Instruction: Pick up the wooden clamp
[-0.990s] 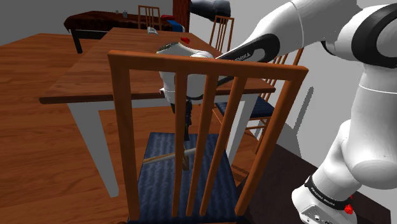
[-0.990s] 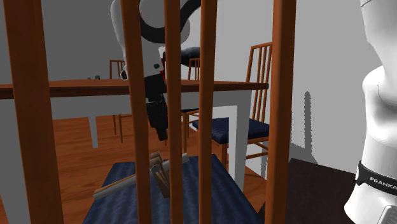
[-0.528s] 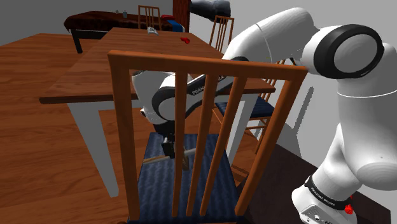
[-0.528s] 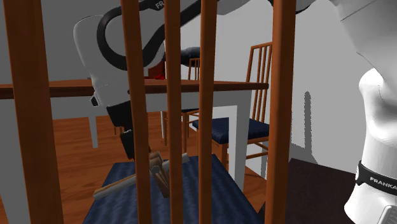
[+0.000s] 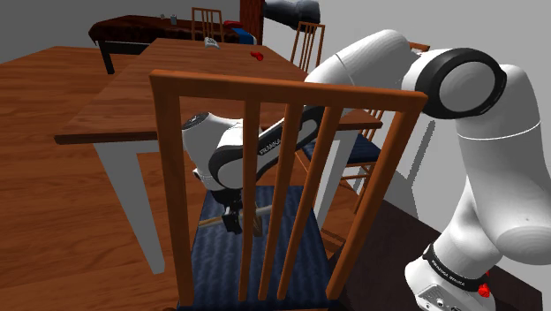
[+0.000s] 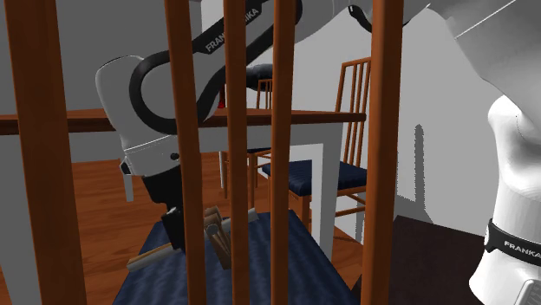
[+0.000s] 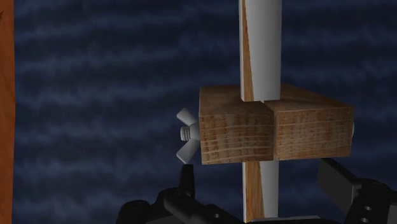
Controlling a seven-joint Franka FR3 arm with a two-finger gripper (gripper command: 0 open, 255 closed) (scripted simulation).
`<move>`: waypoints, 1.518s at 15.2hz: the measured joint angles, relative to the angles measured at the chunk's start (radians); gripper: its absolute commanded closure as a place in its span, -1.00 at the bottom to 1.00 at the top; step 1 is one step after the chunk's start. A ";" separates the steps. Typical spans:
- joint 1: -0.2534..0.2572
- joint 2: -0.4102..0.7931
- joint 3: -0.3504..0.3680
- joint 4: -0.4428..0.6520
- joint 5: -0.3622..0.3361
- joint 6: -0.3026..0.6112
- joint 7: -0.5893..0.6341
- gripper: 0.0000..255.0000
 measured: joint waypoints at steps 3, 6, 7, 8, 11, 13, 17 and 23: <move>0.000 0.005 -0.001 -0.001 -0.002 0.006 0.000 1.00; 0.000 0.005 -0.002 -0.001 -0.002 0.007 0.000 1.00; 0.000 0.005 -0.002 -0.001 -0.002 0.007 0.000 1.00; 0.000 0.005 -0.002 -0.001 -0.002 0.007 0.000 1.00; 0.000 0.005 -0.002 -0.002 -0.002 0.007 0.000 1.00; -0.002 -0.004 0.000 0.000 0.001 -0.003 -0.002 1.00; -0.005 -0.034 0.006 0.007 0.011 -0.039 -0.009 1.00; -0.010 -0.081 0.015 0.019 0.027 -0.096 -0.020 1.00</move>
